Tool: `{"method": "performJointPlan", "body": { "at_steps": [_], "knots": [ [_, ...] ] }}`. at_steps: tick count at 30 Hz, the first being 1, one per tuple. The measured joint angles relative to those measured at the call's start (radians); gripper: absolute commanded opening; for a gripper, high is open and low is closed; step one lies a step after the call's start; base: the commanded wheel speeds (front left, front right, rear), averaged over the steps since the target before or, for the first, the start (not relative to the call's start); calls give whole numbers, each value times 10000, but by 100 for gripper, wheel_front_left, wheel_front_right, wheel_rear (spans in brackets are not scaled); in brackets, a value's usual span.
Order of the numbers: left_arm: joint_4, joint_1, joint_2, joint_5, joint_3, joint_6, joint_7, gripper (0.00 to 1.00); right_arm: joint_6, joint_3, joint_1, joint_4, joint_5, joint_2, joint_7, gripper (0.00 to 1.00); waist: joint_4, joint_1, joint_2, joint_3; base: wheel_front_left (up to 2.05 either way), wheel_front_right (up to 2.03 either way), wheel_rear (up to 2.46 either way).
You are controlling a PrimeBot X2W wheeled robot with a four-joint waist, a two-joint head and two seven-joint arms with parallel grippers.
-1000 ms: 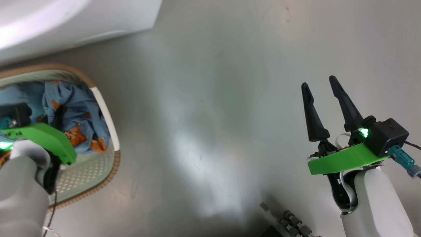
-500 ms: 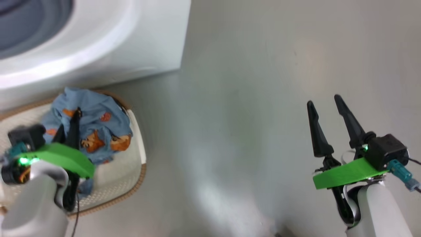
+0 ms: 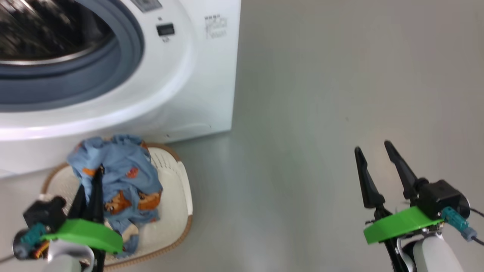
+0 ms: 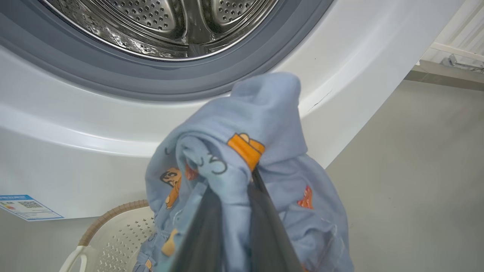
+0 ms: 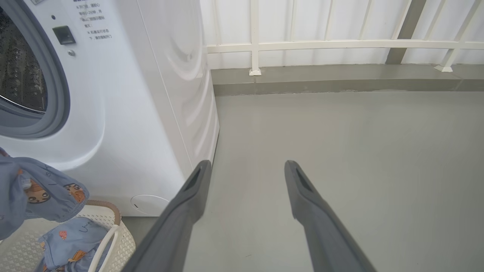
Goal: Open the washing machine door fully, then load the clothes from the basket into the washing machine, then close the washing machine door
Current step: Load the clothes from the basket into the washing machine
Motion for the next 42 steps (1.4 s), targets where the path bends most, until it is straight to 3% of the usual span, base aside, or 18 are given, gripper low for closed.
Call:
{"method": "performJointPlan", "body": {
  "at_steps": [8, 25, 42],
  "knots": [
    [-1555, 1453, -539, 1452, 773, 71, 0, 0, 0, -48, 680, 98, 0, -115, 0, 100, 250, 0, 1, -1287, 0, 0, 0],
    [-3419, 3914, -1434, 2974, 2119, 15, -2, 0, 0, -211, 1861, 219, 0, -199, 0, 100, 716, 0, 0, -3649, 0, 0, 0],
    [-3906, 4451, -1745, 3258, 2422, -29, 0, 0, 0, -255, 2092, 90, -63, -173, 0, 100, 1063, 0, 0, -3866, 0, 0, 0]
  ]
}}
